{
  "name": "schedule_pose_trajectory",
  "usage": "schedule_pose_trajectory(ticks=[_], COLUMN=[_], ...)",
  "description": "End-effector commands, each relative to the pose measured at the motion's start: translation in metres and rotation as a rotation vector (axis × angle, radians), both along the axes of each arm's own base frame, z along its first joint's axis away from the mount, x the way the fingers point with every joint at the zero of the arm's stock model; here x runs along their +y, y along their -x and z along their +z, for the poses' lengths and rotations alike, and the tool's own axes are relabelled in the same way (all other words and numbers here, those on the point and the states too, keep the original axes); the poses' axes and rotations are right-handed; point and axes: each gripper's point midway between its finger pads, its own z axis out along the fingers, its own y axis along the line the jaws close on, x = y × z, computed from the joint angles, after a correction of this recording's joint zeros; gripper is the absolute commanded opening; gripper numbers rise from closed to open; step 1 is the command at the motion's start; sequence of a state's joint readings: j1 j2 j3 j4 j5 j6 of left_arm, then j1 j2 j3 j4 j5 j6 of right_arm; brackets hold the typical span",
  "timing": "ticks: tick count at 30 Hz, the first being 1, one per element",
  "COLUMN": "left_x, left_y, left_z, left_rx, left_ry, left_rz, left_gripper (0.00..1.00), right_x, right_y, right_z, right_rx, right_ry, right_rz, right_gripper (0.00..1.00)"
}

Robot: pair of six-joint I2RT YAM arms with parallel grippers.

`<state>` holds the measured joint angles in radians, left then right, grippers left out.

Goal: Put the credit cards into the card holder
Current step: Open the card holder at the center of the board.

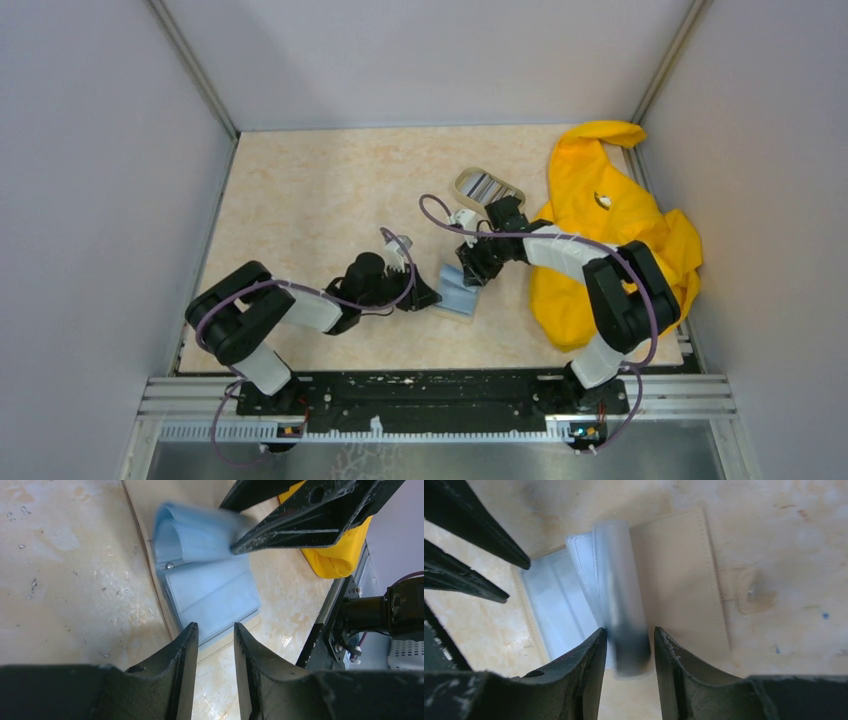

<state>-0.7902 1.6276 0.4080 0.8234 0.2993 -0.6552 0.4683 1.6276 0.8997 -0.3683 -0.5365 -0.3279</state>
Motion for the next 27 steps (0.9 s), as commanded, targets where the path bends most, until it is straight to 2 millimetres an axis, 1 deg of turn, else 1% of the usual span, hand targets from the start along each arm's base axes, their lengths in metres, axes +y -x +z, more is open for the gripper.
schedule_pose_trajectory(ticks=[1, 3, 8, 10, 12, 13, 16, 17, 18, 19, 21, 22, 23, 24, 26, 27], left_x=[-0.007, -0.011, -0.027, -0.033, -0.039, -0.042, -0.047, -0.045, -0.042, -0.036, -0.024, -0.017, -0.009, 0.0, 0.017, 0.026], left_y=[-0.004, -0.008, -0.02, -0.025, -0.031, -0.035, -0.045, -0.05, -0.053, -0.055, -0.056, -0.055, -0.054, -0.051, -0.047, -0.045], left_z=[0.0, 0.001, 0.003, 0.002, 0.0, 0.0, 0.004, 0.007, 0.013, 0.017, 0.031, 0.038, 0.051, 0.049, 0.055, 0.06], left_rx=[-0.02, -0.03, -0.057, -0.066, -0.072, -0.081, -0.109, -0.13, -0.153, -0.174, -0.234, -0.267, -0.311, -0.327, -0.354, -0.372], left_ry=[-0.03, -0.037, -0.046, -0.054, -0.063, -0.066, -0.065, -0.064, -0.055, -0.05, -0.034, -0.027, -0.014, -0.028, -0.034, -0.036], left_rz=[-0.032, -0.046, -0.081, -0.093, -0.103, -0.106, -0.095, -0.067, -0.041, -0.013, 0.041, 0.059, 0.078, 0.094, 0.146, 0.171], left_gripper=[0.39, 0.39, 0.39, 0.39, 0.39, 0.4, 0.4, 0.4, 0.4, 0.4, 0.4, 0.41, 0.41, 0.41, 0.43, 0.47], right_x=[-0.011, -0.015, -0.022, -0.02, -0.012, -0.004, 0.013, 0.014, 0.012, 0.011, 0.01, 0.01, 0.013, 0.015, 0.019, 0.02], right_y=[-0.049, -0.054, -0.062, -0.06, -0.047, -0.033, 0.027, 0.043, 0.056, 0.06, 0.055, 0.049, 0.049, 0.047, 0.043, 0.041], right_z=[0.037, 0.044, 0.055, 0.065, 0.077, 0.084, 0.092, 0.088, 0.079, 0.071, 0.056, 0.049, 0.045, 0.04, 0.031, 0.026], right_rx=[-0.259, -0.306, -0.374, -0.4, -0.413, -0.406, -0.376, -0.371, -0.368, -0.376, -0.384, -0.389, -0.37, -0.357, -0.348, -0.349], right_ry=[0.039, 0.048, 0.065, 0.045, -0.007, -0.059, -0.231, -0.266, -0.278, -0.271, -0.221, -0.183, -0.161, -0.137, -0.078, -0.048], right_rz=[-0.111, -0.127, -0.141, -0.105, 0.013, 0.108, 0.459, 0.55, 0.618, 0.651, 0.649, 0.636, 0.623, 0.61, 0.591, 0.581], right_gripper=[0.43, 0.45, 0.46, 0.47, 0.48, 0.48, 0.48, 0.48, 0.48, 0.48, 0.52, 0.53, 0.54, 0.56, 0.63, 0.66])
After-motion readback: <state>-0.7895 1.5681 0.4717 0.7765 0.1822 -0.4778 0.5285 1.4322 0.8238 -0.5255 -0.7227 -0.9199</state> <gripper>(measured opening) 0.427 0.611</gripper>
